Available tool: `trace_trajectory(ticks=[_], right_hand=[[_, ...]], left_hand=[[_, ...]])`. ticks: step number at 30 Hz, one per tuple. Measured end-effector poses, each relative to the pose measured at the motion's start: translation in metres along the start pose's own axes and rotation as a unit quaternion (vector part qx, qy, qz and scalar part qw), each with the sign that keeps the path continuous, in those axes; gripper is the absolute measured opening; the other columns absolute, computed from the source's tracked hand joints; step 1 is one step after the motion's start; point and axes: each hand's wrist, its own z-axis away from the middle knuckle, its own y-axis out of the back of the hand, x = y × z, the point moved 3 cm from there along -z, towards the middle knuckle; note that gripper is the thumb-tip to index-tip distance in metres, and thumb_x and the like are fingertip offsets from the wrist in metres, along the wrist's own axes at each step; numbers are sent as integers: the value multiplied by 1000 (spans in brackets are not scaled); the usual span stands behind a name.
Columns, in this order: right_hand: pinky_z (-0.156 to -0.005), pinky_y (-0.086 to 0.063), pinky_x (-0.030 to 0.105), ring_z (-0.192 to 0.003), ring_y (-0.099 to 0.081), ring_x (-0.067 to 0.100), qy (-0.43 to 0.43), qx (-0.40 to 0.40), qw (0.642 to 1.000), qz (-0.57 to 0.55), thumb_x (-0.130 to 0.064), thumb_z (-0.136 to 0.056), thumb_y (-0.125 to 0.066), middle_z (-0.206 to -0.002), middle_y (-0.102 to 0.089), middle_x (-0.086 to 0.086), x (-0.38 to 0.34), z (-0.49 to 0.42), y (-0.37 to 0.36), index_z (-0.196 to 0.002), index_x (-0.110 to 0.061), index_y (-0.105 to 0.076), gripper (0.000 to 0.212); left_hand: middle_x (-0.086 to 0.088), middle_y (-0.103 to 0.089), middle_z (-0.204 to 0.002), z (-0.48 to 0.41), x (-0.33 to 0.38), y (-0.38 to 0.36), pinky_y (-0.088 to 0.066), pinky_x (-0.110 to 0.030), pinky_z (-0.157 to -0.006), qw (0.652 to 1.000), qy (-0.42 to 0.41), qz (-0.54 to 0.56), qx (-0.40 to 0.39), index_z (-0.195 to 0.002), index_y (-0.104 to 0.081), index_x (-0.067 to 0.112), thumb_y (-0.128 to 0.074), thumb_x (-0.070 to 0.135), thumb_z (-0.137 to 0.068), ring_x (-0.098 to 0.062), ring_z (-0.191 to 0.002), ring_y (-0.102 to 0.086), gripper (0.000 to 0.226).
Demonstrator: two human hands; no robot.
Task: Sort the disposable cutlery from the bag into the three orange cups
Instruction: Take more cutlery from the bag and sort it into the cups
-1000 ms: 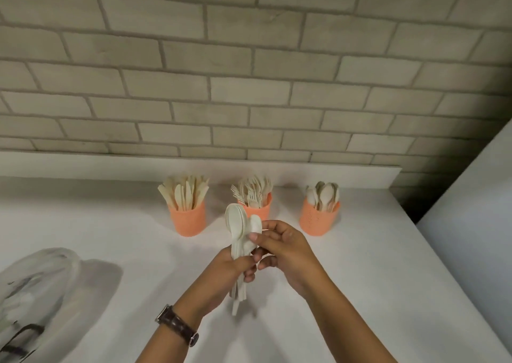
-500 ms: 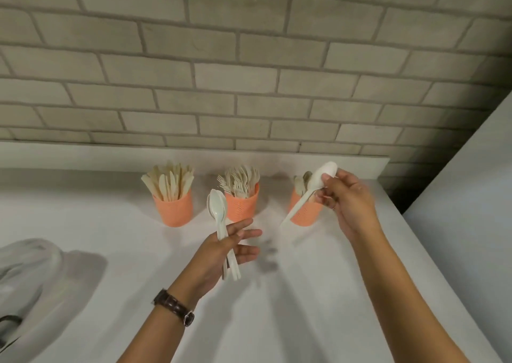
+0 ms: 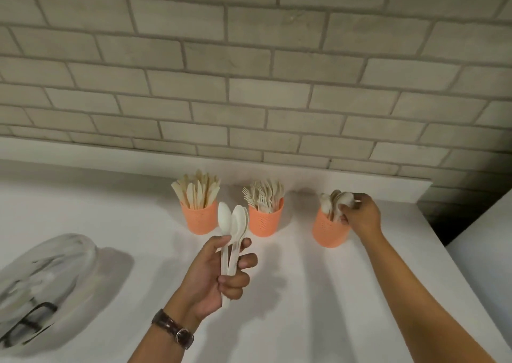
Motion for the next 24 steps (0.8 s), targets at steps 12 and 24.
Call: trace_trajectory(ticks=[12,24], right_hand=[[-61,-43,13,-71,-60,21,83,-17,996,-20,-14,-82,-67,-96,-65,-5,-2,75,45,-99,-19,-63,18],[-60,-46,9,-71,-62,19,22,-47,997,-62,-17,-87,-62,-83,-66,-21,60,153,84,-81,-35,-64,19]], left_hand=[[0,-45,-66,-48,-26,-18,-34,-21,-51,964,-119,-193,139,-110,-54,9,-33,21,-99,-9,-51,-36,27],[0,-58,-100,-162,-14,-105,-40,-31,-93,846,-185,-498,55,-95,-56,17,-42,13,-98,-17,-97,-55,14]])
